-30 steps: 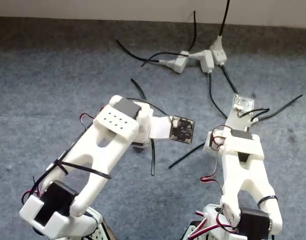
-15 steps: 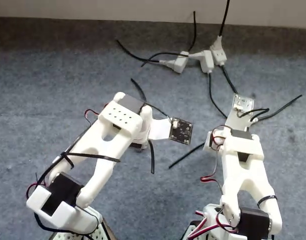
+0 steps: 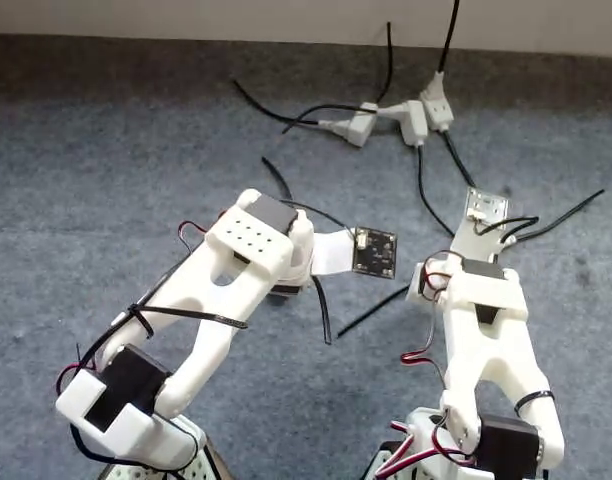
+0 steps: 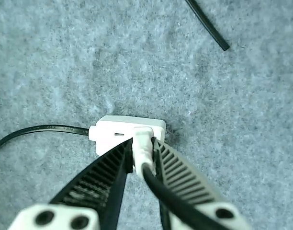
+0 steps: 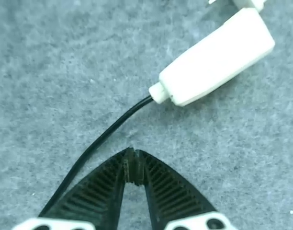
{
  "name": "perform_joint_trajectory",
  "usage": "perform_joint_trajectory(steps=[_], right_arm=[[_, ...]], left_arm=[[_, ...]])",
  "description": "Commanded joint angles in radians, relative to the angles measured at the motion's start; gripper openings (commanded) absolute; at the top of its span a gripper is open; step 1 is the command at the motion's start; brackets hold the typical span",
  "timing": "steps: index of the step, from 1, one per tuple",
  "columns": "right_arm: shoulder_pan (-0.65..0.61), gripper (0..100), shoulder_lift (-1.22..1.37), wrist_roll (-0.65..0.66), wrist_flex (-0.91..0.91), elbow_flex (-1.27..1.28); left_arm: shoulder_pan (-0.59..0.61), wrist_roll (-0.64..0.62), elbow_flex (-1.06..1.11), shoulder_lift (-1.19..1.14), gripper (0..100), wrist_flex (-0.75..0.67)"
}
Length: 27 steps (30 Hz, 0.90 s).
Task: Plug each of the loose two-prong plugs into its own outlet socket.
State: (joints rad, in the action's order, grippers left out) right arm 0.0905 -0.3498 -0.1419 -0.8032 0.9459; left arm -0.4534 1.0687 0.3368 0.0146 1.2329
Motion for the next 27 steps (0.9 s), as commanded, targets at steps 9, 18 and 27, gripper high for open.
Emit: perform_joint_trajectory(steps=[9,18,27], right_arm=[[0.007,0.8,-0.005,-0.012,0.013,-0.002],[0.007,0.8,-0.004,-0.012,0.015,-0.002],[0.005,0.8,-0.004,-0.012,0.015,-0.002]], left_arm=[[0.01,-0.002,0.027,0.016,1,-0.008],[0.03,-0.002,0.025,0.016,1,-0.008],[0.062,-0.002,0.027,0.016,1,-0.006]])
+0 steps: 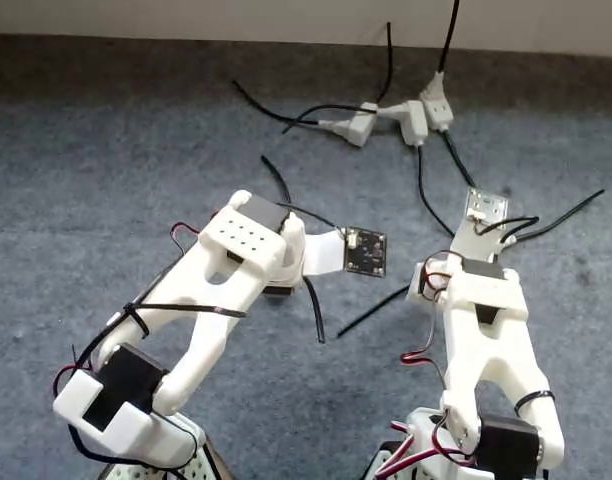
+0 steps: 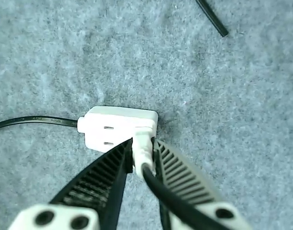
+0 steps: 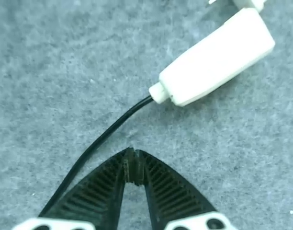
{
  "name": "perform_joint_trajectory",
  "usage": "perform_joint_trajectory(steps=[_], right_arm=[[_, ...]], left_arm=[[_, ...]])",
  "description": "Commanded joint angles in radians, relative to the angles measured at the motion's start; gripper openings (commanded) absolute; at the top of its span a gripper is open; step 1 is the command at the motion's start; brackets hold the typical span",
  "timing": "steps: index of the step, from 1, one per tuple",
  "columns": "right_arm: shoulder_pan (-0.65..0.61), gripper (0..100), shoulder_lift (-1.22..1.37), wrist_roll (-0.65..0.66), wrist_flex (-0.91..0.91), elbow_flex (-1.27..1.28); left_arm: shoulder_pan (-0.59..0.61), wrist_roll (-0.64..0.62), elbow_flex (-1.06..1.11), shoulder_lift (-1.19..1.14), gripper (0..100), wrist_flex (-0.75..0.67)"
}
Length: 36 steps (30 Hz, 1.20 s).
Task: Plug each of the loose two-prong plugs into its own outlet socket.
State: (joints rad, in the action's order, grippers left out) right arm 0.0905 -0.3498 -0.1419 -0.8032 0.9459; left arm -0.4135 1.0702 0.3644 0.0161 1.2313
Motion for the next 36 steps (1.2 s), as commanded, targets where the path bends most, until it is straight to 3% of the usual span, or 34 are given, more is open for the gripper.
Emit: perform_joint_trajectory(steps=[1,11,14,20,28,36], right_arm=[[0.005,0.8,-0.004,-0.012,0.015,-0.002],[0.005,0.8,-0.002,-0.012,0.035,-0.001],[0.005,0.8,-0.002,-0.012,0.036,0.001],[0.005,0.8,-0.002,-0.012,0.039,0.001],[0.01,0.8,-0.002,-0.011,0.042,0.027],[0.01,0.8,-0.002,-0.011,0.042,0.028]], left_arm=[[0.024,-0.003,-0.001,0.015,1,-0.005],[0.025,-0.002,0.074,0.007,1,-0.017],[0.031,-0.012,0.099,0.015,1,-0.068],[0.028,-0.192,0.124,0.007,1,-0.256],[-0.059,-0.196,0.154,0.005,1,-0.319],[-0.036,-0.198,0.154,0.005,1,-0.376]])
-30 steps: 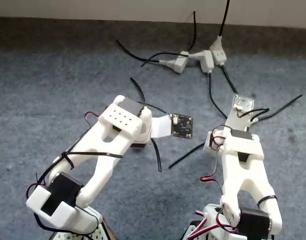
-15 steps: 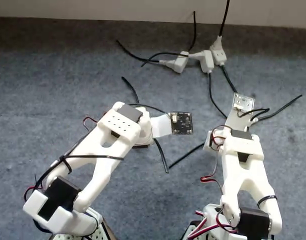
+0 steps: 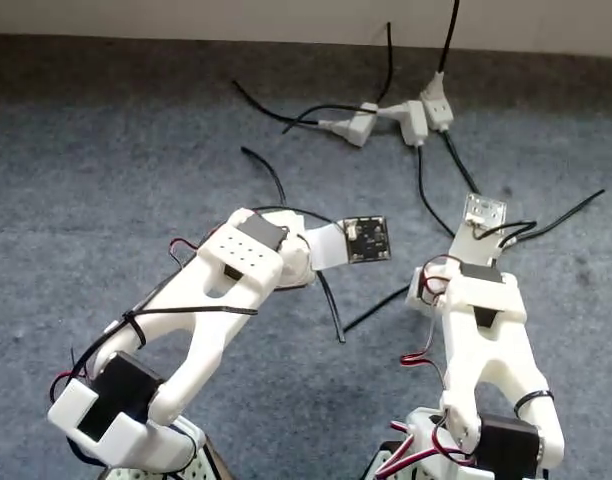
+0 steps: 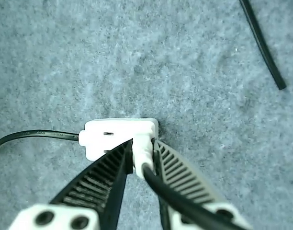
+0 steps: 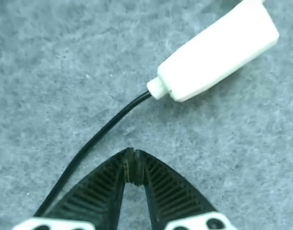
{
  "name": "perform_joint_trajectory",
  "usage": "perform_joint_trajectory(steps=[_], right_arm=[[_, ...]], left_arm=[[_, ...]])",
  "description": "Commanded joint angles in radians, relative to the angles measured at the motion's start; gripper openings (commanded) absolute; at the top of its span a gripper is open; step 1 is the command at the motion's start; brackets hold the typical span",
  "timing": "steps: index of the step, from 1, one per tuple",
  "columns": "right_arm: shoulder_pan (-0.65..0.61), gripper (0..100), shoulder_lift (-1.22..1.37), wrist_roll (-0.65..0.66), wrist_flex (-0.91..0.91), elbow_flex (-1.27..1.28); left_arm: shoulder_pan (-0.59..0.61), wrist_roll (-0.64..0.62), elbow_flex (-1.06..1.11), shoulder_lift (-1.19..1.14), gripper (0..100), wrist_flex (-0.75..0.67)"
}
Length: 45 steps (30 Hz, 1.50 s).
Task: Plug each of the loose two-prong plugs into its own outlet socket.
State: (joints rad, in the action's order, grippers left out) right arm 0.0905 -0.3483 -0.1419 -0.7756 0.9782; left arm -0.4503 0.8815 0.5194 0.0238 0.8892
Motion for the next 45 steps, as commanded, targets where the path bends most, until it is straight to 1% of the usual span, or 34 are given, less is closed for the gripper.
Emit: perform_joint_trajectory(steps=[1,2,5,6,7,11,14,21,23,27,31,33,40,43,45], right_arm=[[0.01,0.8,-0.004,-0.011,0.015,-0.004],[0.01,0.8,-0.004,-0.011,0.015,-0.004],[0.01,0.8,-0.004,-0.011,0.015,-0.004],[0.01,0.8,-0.004,-0.011,0.015,-0.004],[0.01,0.8,-0.004,-0.011,0.015,-0.004],[0.012,0.8,-0.004,-0.011,0.015,-0.004],[0.012,0.8,-0.004,-0.011,0.015,-0.005],[0.09,0.8,-0.004,-0.011,0.018,-0.01],[0.094,0.8,-0.004,-0.011,0.056,-0.007],[0.093,0.8,-0.004,-0.011,0.07,-0.004],[0.093,0.8,-0.004,-0.011,0.07,-0.004],[0.093,0.8,-0.004,-0.011,0.07,-0.004],[0.093,0.8,-0.004,-0.011,0.07,-0.004],[0.091,0.8,-0.004,-0.011,0.07,-0.004],[0.091,0.8,-0.004,-0.011,0.07,-0.004]], left_arm=[[0.005,-0.011,-0.002,-0.002,1,-0.034],[0.005,-0.02,-0.002,-0.002,1,-0.034],[-0.002,-0.107,-0.002,0.002,1,-0.034],[-0.01,-0.115,-0.002,0.005,1,-0.032],[-0.025,-0.115,-0.001,0.005,1,-0.025],[-0.087,-0.114,-0.005,0.008,1,0.091],[-0.113,-0.115,-0.005,0.008,1,0.133],[-0.11,-0.115,-0.005,0.01,1,0.152],[-0.113,-0.115,-0.005,0.01,1,0.155],[-0.117,-0.115,-0.007,0.019,1,0.226],[-0.108,-0.115,0.012,0.093,1,0.293],[-0.11,-0.115,0.044,0.127,1,0.285],[-0.114,-0.115,0.216,0.15,1,0.129],[-0.105,-0.115,0.274,0.15,1,0.1],[-0.073,-0.115,0.277,0.151,1,0.101]])
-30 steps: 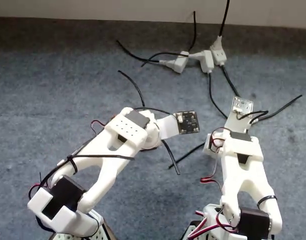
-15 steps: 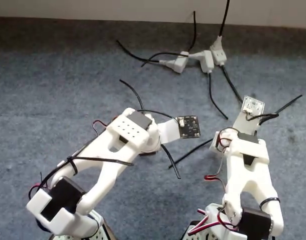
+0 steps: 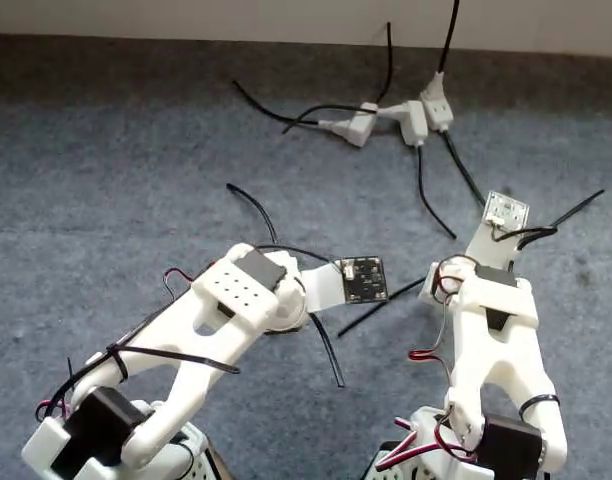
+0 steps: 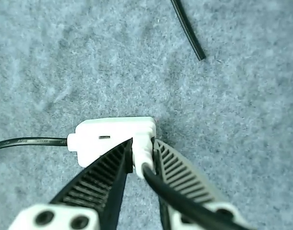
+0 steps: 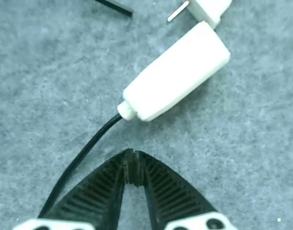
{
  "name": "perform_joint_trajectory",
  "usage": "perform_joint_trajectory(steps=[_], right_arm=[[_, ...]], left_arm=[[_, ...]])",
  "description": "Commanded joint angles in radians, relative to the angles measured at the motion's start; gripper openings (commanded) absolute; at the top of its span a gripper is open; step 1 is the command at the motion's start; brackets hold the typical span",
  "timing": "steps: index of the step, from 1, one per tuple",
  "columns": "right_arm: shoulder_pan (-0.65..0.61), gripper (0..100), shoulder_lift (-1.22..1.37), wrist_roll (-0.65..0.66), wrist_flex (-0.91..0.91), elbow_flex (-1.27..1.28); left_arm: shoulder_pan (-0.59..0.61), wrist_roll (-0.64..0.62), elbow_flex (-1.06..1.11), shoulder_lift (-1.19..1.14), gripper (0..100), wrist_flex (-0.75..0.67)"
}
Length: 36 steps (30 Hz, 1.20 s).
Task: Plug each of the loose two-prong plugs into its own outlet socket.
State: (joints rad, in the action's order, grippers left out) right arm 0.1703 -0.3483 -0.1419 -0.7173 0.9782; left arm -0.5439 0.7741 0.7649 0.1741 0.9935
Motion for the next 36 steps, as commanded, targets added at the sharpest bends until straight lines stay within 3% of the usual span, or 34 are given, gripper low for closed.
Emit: perform_joint_trajectory(steps=[1,15,25,29,36], right_arm=[[0.012,0.8,-0.004,-0.011,0.012,-0.004],[0.012,0.8,-0.004,-0.011,0.012,-0.002],[0.012,0.8,-0.004,-0.011,0.012,-0.001],[0.018,0.8,-0.004,-0.011,0.012,-0.001],[0.018,0.8,-0.004,-0.011,0.012,-0.001]], left_arm=[[0.038,-0.008,0.031,0.001,1,-0.003],[0.271,-0.003,0.054,-0.002,1,0.15],[0.222,-0.003,0.11,-0.002,2,0.161],[0.188,-0.003,0.165,-0.002,9,0.198],[0.255,-0.005,0.16,-0.002,12,0.204]])
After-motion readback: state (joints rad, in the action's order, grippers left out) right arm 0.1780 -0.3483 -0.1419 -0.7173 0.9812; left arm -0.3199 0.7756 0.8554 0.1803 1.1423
